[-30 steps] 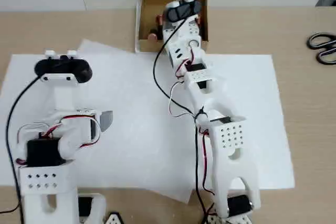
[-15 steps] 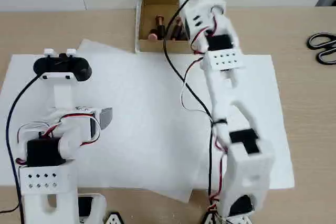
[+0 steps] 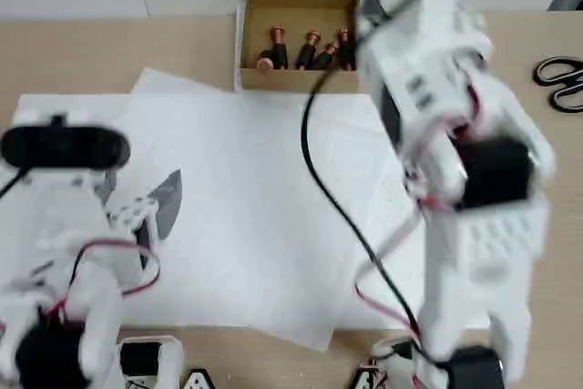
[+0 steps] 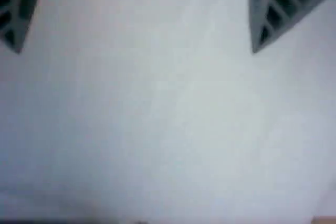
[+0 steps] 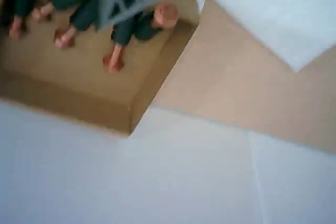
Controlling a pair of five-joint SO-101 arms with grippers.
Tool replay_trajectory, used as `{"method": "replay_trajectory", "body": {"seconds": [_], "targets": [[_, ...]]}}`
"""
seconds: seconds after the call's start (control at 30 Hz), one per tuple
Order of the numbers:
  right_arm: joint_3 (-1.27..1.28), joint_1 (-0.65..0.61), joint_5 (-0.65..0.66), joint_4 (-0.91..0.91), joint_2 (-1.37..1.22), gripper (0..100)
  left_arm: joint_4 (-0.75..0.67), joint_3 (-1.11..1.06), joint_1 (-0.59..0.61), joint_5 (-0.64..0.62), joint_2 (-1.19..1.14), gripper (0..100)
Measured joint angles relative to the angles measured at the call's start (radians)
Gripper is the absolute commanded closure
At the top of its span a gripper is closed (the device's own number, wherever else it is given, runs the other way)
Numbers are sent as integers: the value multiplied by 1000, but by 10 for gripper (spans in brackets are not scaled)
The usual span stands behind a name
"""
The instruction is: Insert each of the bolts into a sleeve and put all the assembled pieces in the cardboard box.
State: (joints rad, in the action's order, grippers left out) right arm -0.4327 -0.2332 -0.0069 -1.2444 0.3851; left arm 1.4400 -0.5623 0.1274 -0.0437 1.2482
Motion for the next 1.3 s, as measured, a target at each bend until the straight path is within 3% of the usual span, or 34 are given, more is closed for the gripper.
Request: {"method": "replay_trajectory", "body": {"seconds": [0.37,0.6,0.8,0.97,1.3], "targets": [[-17,-2,0,-397,336,815,-41,-235,2,0,396,736],[15,-2,0,-423,514,815,-121,-390,2,0,557,736],[322,-2,0,-423,756,815,-130,-391,2,0,557,736],[703,-2,0,-293,993,815,-130,-396,2,0,557,736],[1488,-2,0,199,1405,815,-101,-474,2,0,559,736]]}}
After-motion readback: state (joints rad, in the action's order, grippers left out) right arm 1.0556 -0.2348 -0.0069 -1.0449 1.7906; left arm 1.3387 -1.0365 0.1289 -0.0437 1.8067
